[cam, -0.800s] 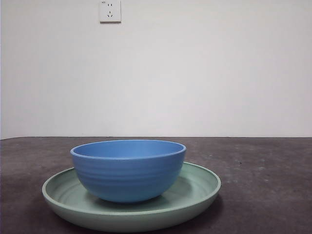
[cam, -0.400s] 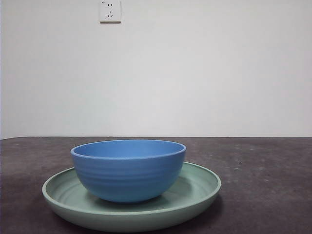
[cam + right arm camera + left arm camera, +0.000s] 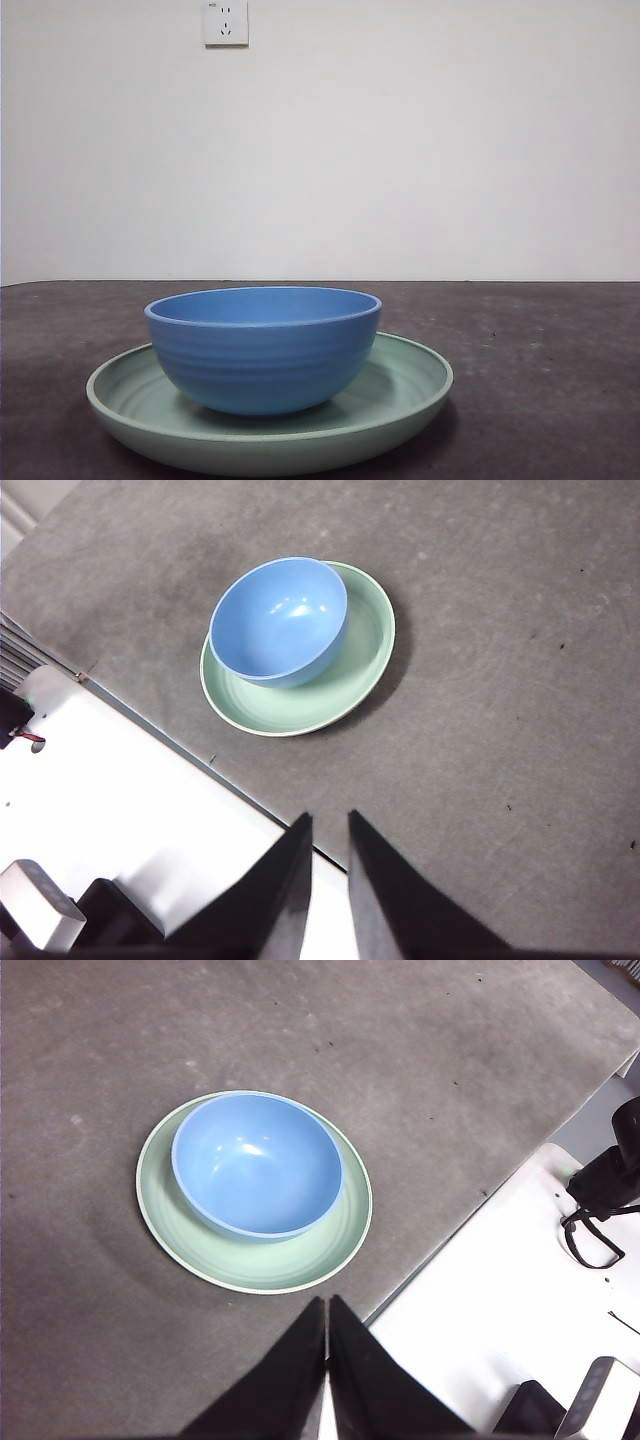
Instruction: Pick up the blue bowl, put it on the green plate, put it on desk
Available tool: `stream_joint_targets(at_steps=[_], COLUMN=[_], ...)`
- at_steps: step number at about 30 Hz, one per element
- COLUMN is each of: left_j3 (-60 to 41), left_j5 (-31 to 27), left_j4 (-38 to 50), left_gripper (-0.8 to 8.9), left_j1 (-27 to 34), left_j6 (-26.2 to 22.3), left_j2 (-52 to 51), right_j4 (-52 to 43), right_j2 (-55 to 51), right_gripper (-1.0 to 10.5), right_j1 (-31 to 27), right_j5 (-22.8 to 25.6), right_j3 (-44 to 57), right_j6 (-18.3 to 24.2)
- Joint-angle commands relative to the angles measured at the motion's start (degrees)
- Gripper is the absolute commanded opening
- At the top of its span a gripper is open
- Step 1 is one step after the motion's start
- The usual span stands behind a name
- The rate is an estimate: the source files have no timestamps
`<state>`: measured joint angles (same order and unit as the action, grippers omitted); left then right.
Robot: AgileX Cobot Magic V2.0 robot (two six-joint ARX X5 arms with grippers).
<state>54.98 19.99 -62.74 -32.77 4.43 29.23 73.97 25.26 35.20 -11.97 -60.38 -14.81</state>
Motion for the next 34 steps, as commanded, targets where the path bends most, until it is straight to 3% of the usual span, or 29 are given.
stream_joint_targets(at_steps=[1,9,12,17,23,26,31,34], left_j3=[0.42,-1.16,-5.25,-19.15,-36.22,-41.77,-47.52,-49.7], left_j5=[0.46,0.5,0.39,0.44,0.31,-3.37,-13.77,-17.09], left_j4=[0.96,2.34,7.5,29.7,55.54,59.01,58.86,58.8], left_gripper=[0.06,0.07,0.07,0.07,0.07,0.07,0.07,0.07], left_j1=[-0.46,5.03,9.09,17.09,27.96,31.52,33.33,33.35], left_j6=[0.35,-0.74,-1.55,-9.9,-8.66,-3.82,-1.9,-1.14], left_j2=[0.26,-3.48,-7.78,-14.25,-17.29,-19.82,-24.72,-26.95], right_j4=[-0.66,-0.66,-0.66,-0.66,-0.66,-0.66,-0.66,-0.66], right_j2=[0.26,0.24,0.24,0.24,0.24,0.24,0.24,0.24], right_gripper=[0.5,0.5,0.5,0.5,0.5,0.5,0.5,0.5], right_j1=[0.39,0.39,0.39,0.39,0.39,0.39,0.39,0.39], right_j5=[0.02,0.04,0.02,0.04,0.02,0.02,0.02,0.04], right_j3=[-0.72,-0.72,-0.72,-0.72,-0.72,-0.72,-0.72,-0.72], right_j6=[0.48,0.48,0.48,0.48,0.48,0.48,0.48,0.48])
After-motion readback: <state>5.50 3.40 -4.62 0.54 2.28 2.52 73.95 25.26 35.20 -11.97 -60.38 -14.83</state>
